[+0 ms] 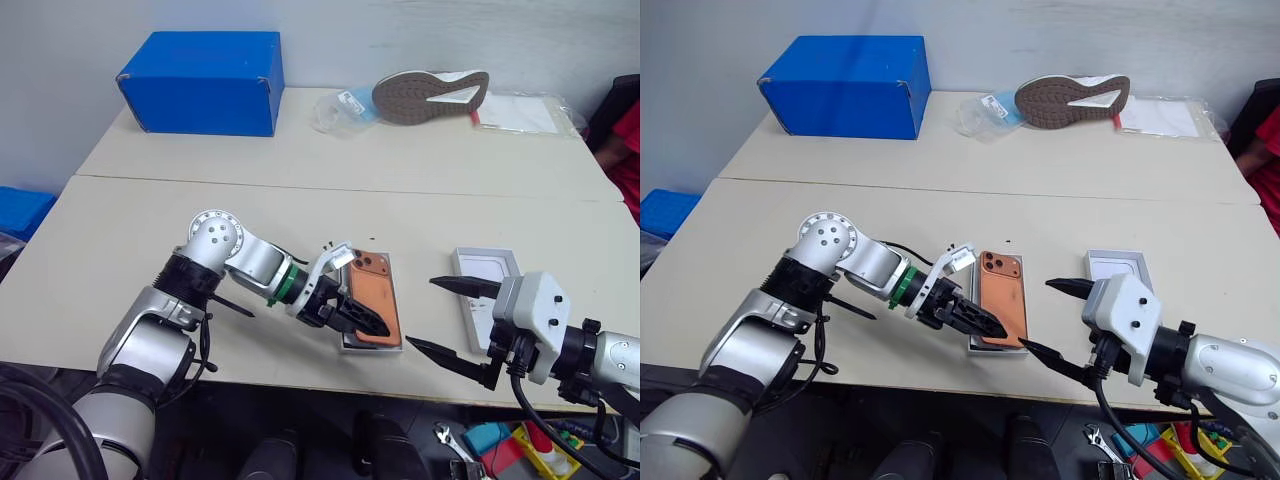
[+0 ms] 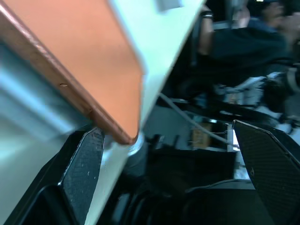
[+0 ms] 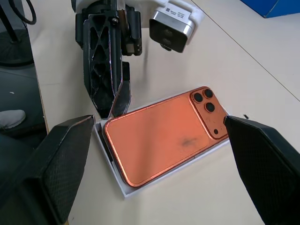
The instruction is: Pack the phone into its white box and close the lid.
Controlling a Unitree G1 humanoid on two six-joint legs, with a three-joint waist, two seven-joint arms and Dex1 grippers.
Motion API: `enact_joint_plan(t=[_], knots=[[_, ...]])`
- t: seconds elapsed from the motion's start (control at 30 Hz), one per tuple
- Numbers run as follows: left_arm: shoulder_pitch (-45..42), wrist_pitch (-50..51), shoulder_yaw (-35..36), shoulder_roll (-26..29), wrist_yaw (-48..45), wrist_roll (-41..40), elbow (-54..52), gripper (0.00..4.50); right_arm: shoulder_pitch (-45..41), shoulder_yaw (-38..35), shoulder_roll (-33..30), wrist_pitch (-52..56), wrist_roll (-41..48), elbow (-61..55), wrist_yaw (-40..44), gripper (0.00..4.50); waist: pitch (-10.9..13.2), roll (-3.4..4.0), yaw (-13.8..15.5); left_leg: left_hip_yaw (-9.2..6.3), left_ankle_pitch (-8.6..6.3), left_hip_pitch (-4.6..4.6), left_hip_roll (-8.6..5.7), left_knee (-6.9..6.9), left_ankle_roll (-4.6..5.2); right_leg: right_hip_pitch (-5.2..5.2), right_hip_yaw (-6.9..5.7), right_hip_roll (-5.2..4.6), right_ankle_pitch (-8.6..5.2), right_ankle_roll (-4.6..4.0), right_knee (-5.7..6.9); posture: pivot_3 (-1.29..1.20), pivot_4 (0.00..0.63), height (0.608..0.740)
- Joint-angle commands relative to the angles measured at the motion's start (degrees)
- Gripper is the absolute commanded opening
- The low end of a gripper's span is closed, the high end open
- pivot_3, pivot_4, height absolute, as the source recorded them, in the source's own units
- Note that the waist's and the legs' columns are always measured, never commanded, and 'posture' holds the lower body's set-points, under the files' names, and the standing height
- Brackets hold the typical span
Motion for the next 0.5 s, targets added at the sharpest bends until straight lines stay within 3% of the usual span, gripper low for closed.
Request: enact_joint_plan(t=[0.03,0.37,0.5], knots=[[-0.9,0.0,0.2,1.5,-2.0,-1.4,-3.2,4.49,-0.1,-0.1,0.6,-1.1,0.0,-1.6,-0.7,4.5,0.0,0.0,0.1,0.0,0.0,0.0,-0.01,0.0,0.0,0.0,0.0,-0.01,0.0,0.0,-0.01,0.0,0.15,0.74],[1.5,0.0,6.9,7.7,-11.1,-4.8,-6.3,4.49,-1.5,1.3,0.0,-1.4,0.1,-0.4,0.3,4.5,0.0,0.01,-0.2,0.0,0.0,0.0,-0.01,0.0,0.01,-0.01,0.0,-0.01,0.0,0.0,0.0,0.0,0.15,0.74],[7.1,-2.5,12.3,11.4,-20.9,4.2,-14.8,4.49,-3.1,2.9,-0.4,-1.3,0.0,0.1,0.6,4.5,0.0,0.01,-0.7,0.02,0.01,0.01,0.01,0.0,0.01,-0.03,0.01,0.0,0.0,-0.01,0.04,0.0,0.15,0.74]])
